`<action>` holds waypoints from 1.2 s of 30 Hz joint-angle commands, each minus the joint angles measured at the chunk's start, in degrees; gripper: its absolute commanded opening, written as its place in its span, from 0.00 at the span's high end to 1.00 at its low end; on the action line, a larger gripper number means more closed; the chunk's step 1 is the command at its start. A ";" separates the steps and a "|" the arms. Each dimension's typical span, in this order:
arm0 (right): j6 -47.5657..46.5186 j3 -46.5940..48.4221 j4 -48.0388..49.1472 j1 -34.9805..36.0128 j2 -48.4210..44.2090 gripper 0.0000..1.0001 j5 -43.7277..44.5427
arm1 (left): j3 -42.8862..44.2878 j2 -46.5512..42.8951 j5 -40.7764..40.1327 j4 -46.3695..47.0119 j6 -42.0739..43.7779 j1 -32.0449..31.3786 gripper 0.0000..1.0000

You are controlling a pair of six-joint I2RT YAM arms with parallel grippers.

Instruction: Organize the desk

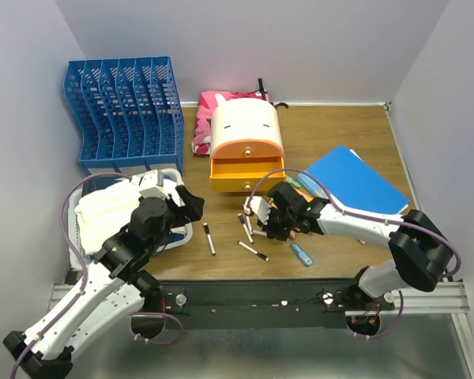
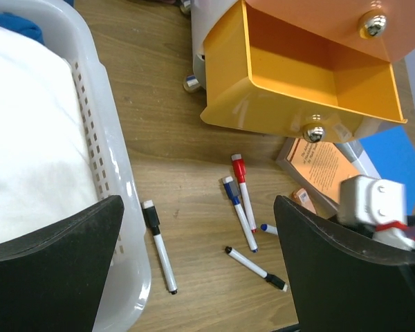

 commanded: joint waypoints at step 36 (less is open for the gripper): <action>-24.52 48.81 -24.46 -12.78 9.90 0.93 -13.73 | 5.43 22.16 17.64 2.04 3.58 -0.41 0.09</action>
